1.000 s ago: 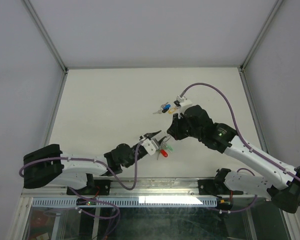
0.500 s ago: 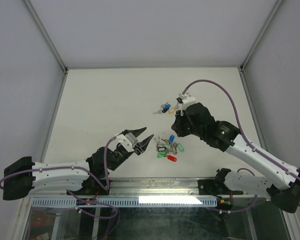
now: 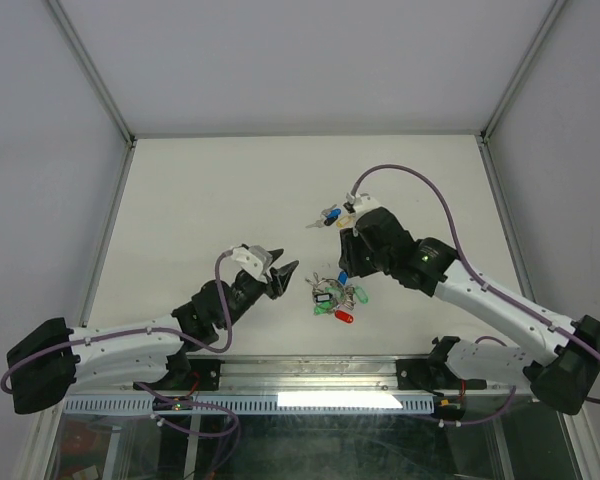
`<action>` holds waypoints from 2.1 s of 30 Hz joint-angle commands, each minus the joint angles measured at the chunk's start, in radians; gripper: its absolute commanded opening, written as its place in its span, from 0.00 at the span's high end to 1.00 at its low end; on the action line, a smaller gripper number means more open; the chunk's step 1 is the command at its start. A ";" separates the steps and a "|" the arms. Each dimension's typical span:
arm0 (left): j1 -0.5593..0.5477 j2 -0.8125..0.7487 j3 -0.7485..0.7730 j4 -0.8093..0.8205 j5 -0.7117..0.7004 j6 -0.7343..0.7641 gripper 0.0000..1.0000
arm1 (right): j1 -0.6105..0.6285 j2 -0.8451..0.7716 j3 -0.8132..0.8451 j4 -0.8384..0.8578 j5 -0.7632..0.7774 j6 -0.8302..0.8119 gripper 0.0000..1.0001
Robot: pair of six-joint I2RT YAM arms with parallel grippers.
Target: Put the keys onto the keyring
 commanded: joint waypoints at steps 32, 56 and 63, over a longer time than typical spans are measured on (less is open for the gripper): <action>0.206 -0.032 0.015 -0.197 0.036 -0.208 0.31 | 0.035 0.765 0.327 0.058 0.008 -0.018 0.65; 0.206 -0.059 0.010 -0.168 0.073 -0.197 0.31 | 0.020 0.618 0.201 0.193 -0.001 -0.018 1.00; 0.206 -0.084 -0.012 -0.064 0.167 -0.181 0.32 | -0.001 0.346 -0.005 0.479 -0.054 -0.055 1.00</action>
